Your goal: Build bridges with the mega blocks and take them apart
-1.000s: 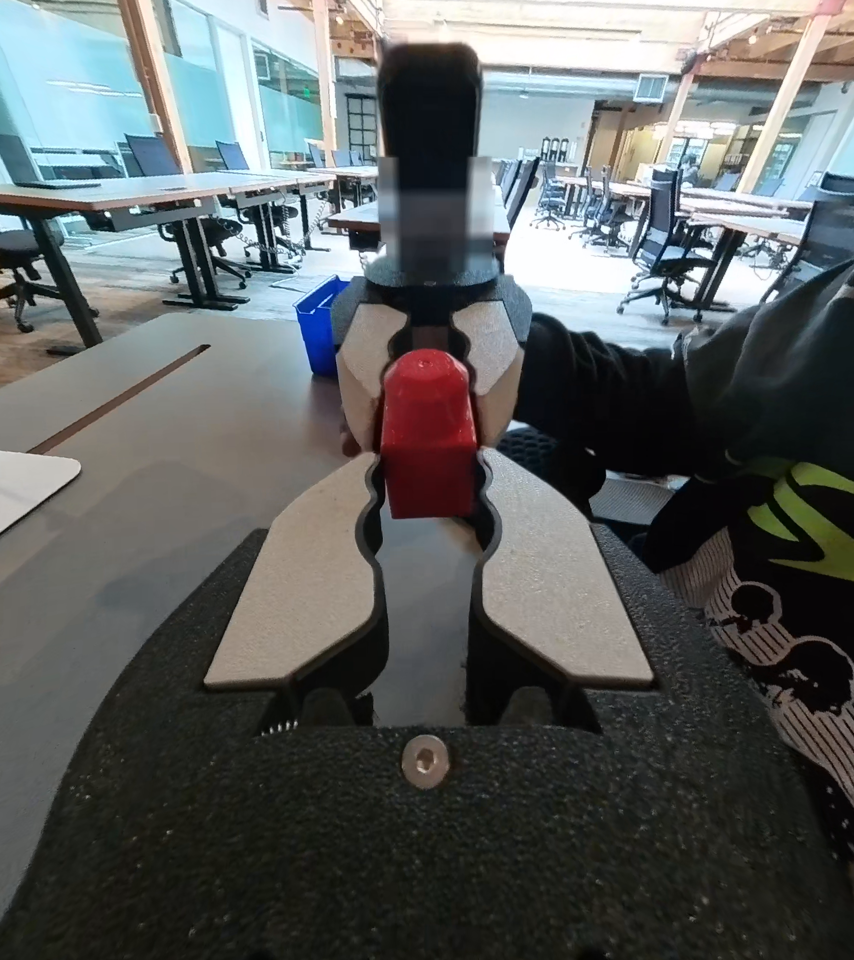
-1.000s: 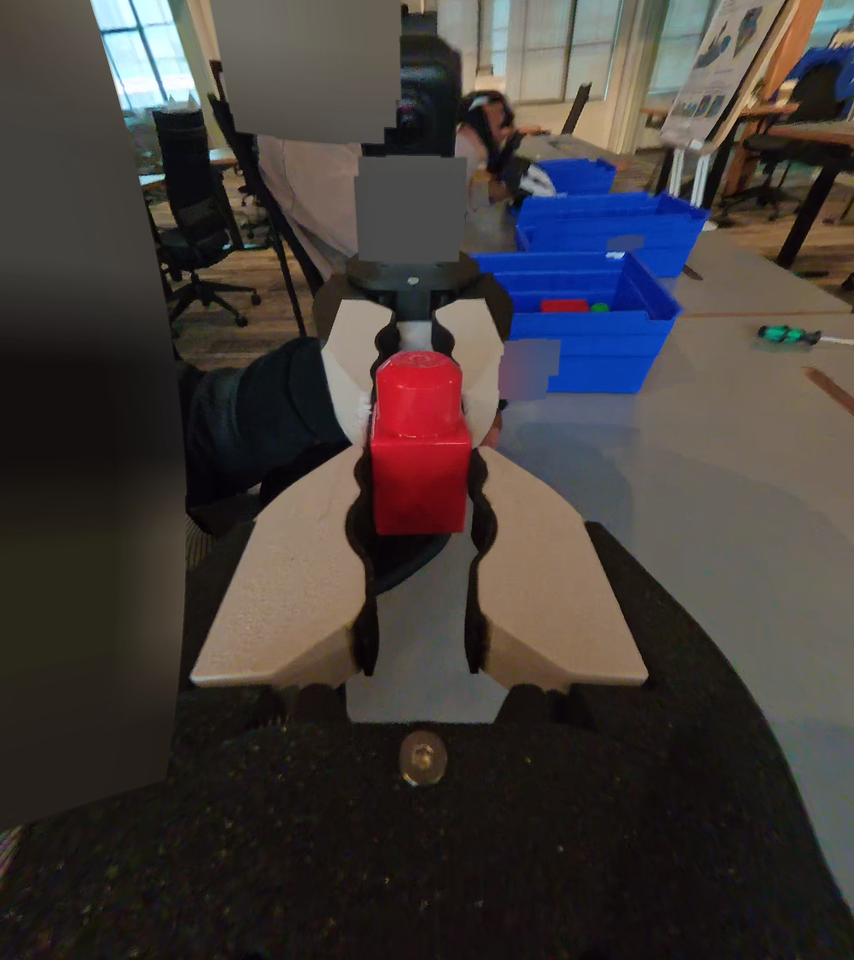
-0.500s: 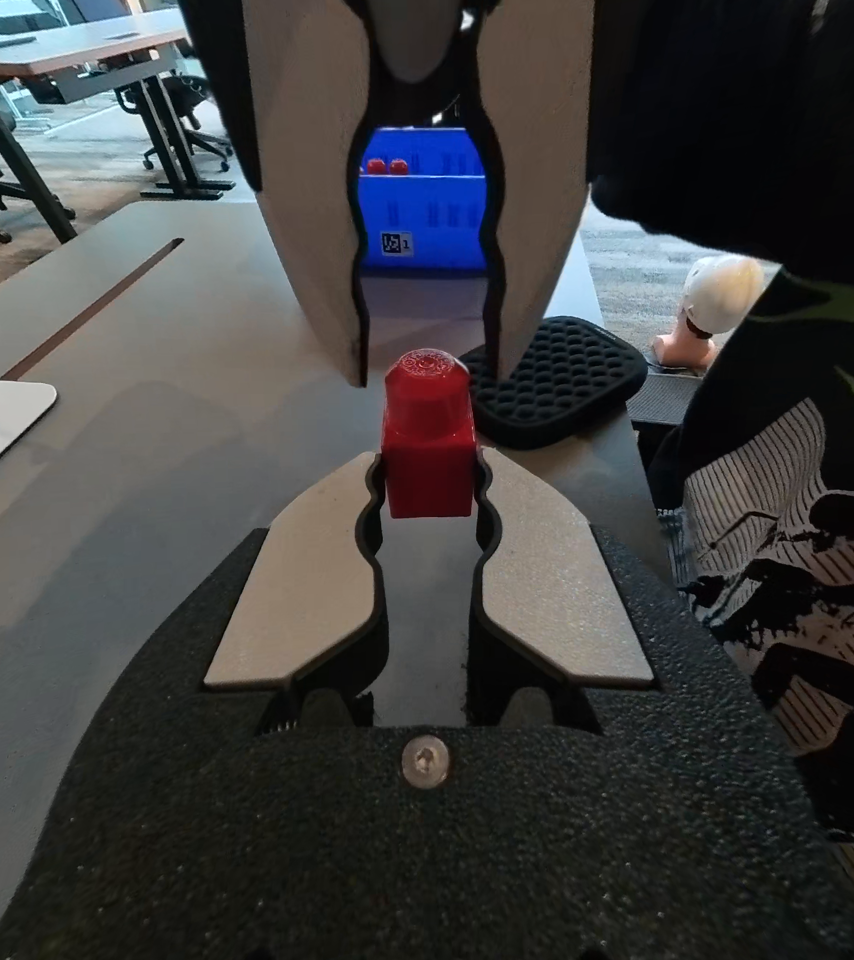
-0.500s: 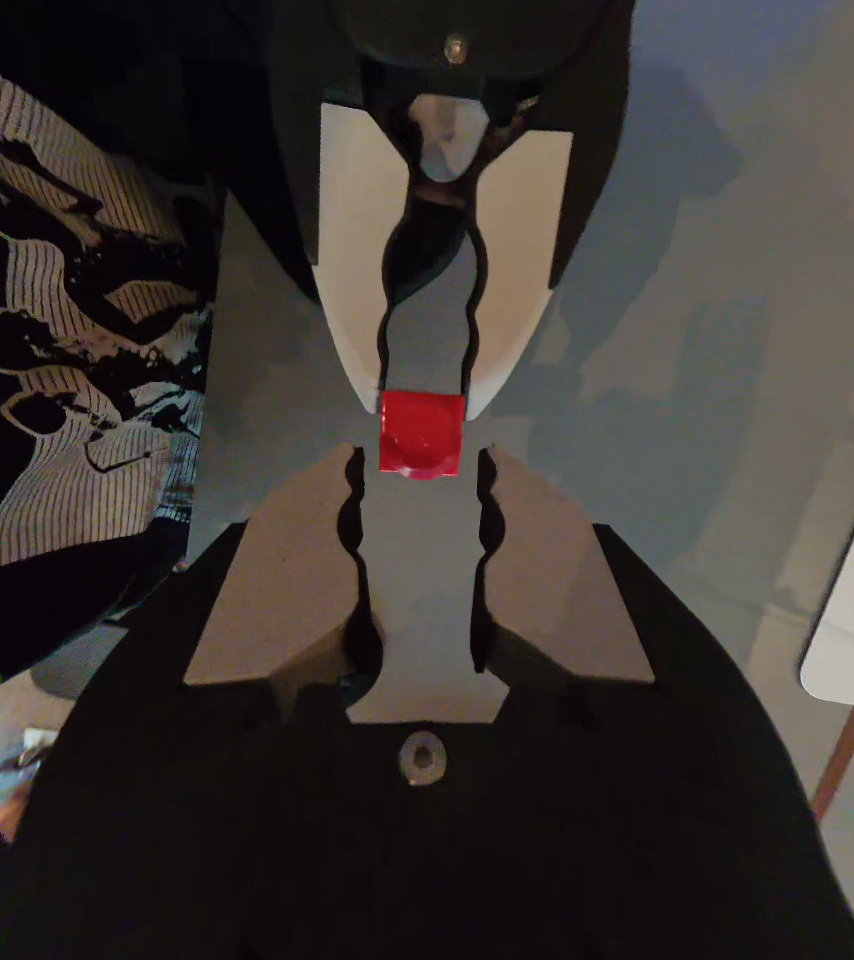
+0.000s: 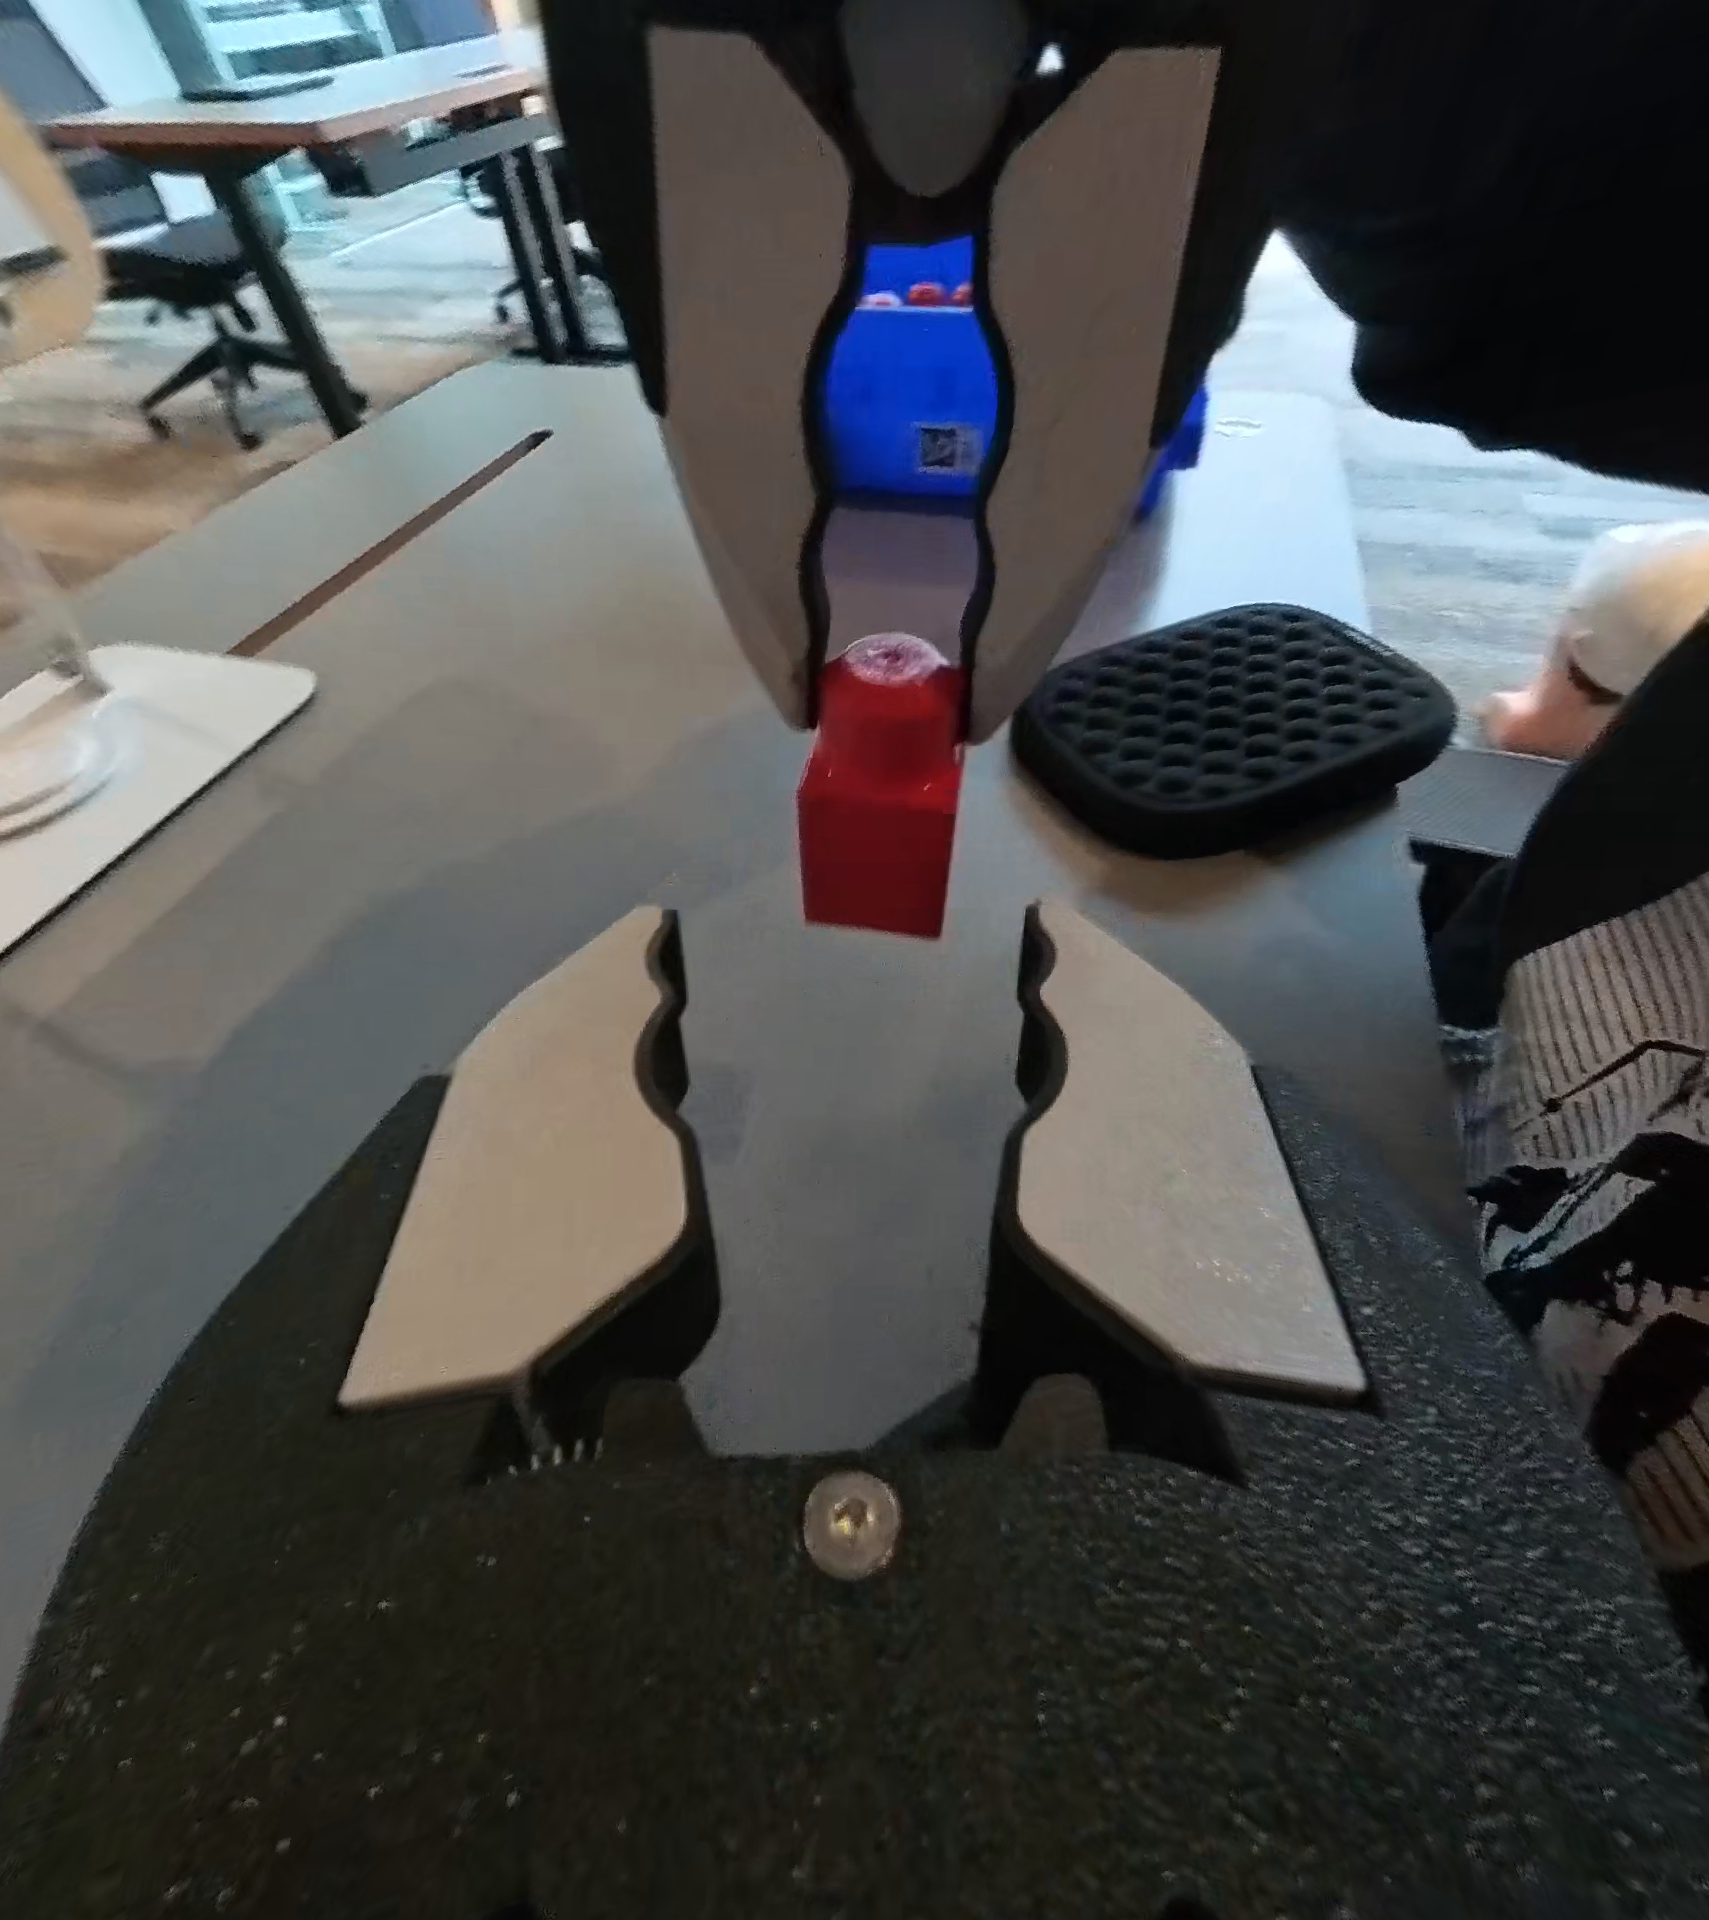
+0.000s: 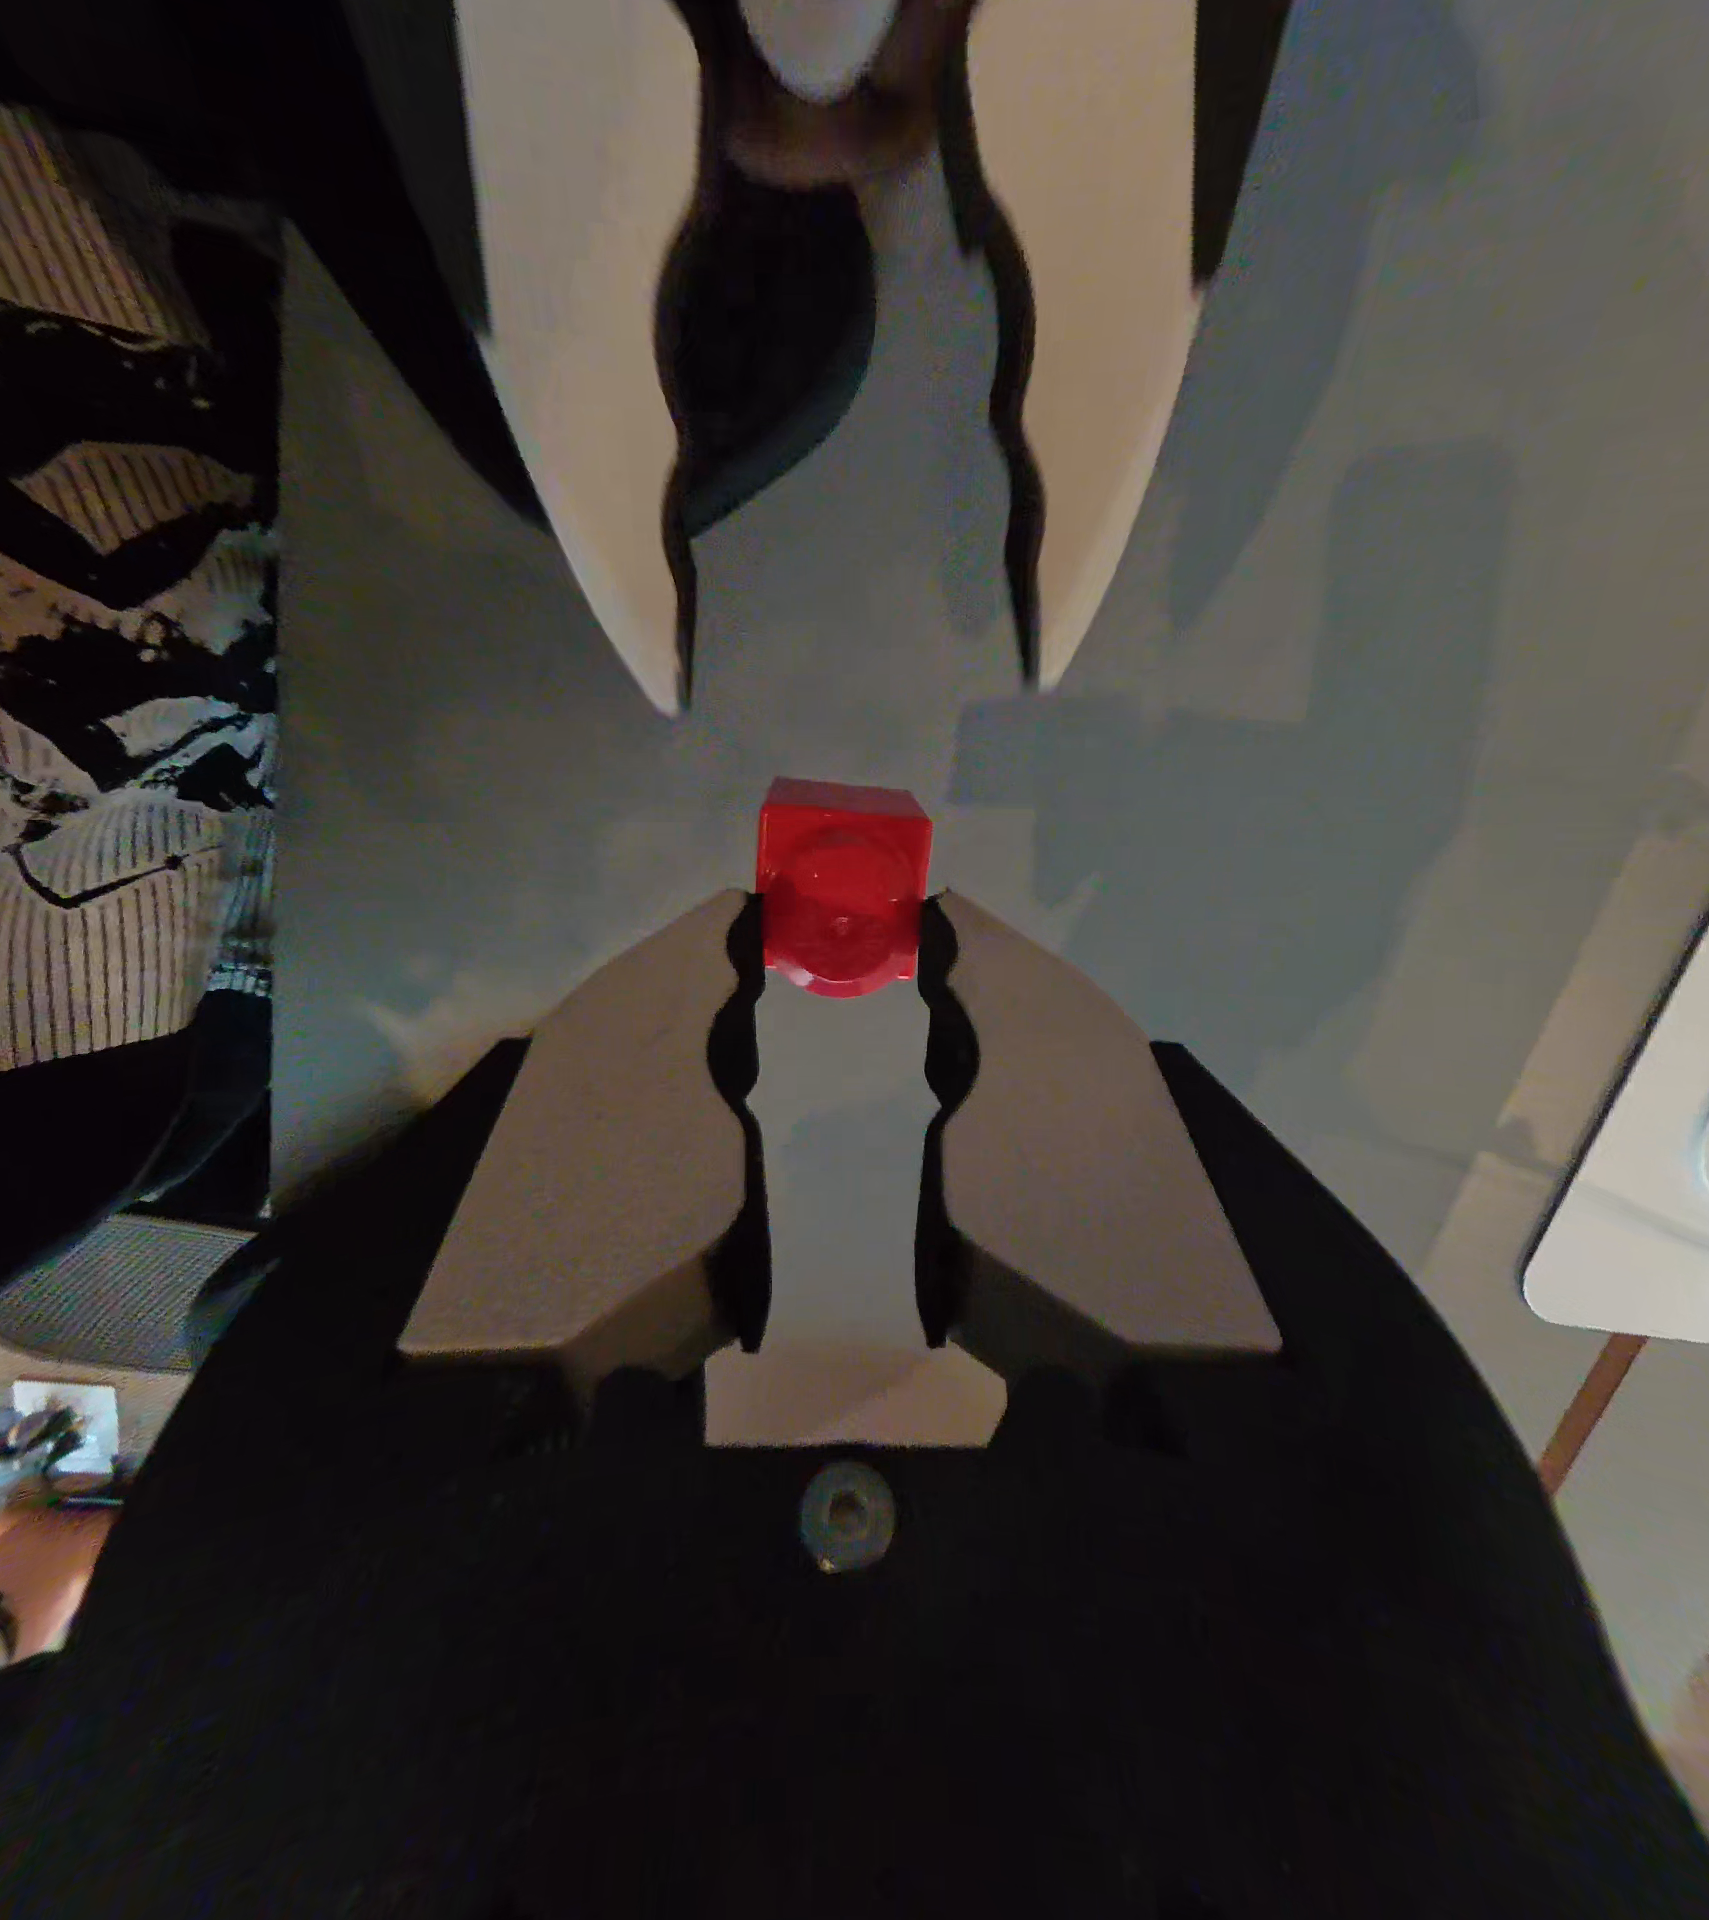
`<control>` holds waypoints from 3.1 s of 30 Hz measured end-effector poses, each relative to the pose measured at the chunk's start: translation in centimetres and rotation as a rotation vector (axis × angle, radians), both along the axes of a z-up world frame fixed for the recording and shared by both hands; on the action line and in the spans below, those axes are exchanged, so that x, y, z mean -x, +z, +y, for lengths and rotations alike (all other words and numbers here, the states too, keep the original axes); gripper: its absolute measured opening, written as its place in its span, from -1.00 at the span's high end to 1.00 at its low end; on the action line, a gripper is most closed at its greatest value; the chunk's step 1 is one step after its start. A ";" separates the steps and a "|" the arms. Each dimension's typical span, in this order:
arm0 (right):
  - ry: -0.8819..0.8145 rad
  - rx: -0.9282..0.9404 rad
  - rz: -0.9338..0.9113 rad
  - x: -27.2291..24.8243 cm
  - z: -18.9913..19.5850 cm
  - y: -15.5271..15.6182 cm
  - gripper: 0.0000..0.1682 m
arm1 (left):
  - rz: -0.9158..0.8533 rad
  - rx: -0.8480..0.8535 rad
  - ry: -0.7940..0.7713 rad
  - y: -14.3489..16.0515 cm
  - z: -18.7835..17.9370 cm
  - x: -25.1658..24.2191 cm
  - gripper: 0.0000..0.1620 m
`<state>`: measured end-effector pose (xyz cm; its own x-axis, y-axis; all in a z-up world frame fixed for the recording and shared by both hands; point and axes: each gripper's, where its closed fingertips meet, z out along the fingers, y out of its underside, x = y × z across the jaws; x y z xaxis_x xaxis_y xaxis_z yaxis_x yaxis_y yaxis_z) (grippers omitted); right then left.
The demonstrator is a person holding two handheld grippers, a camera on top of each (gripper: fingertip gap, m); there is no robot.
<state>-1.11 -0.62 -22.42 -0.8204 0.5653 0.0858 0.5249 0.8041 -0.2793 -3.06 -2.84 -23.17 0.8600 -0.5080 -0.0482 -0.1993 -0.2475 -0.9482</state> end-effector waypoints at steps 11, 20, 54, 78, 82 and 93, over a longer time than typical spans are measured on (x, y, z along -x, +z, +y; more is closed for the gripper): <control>-0.100 -0.072 -0.075 -1.6 4.5 -5.2 0.67 | -0.058 -0.008 0.213 -2.5 -3.3 4.7 0.27; -0.166 -0.074 -0.116 -2.5 7.0 -8.1 0.67 | -0.073 -0.012 0.218 -2.4 -3.8 5.2 0.29; -0.159 0.006 -0.037 -2.4 6.9 -7.7 0.34 | -0.039 0.024 0.153 -2.6 -4.0 4.6 0.28; -0.480 0.439 0.476 -3.1 7.8 -3.5 0.32 | 0.108 0.719 0.791 0.1 -24.0 27.3 0.29; -0.478 0.442 0.477 -3.2 7.8 -3.5 0.32 | 0.174 0.953 0.680 -3.6 -27.9 27.0 0.32; -0.489 0.448 0.490 -3.4 8.1 -3.2 0.33 | 0.204 1.056 0.652 -6.7 -28.8 27.5 0.36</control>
<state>2.26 7.48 -25.64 -0.4010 0.9146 0.0514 0.5223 0.2744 -0.8074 -30.52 -31.68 -29.85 0.9899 0.1363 -0.0398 0.1261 -0.9728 -0.1943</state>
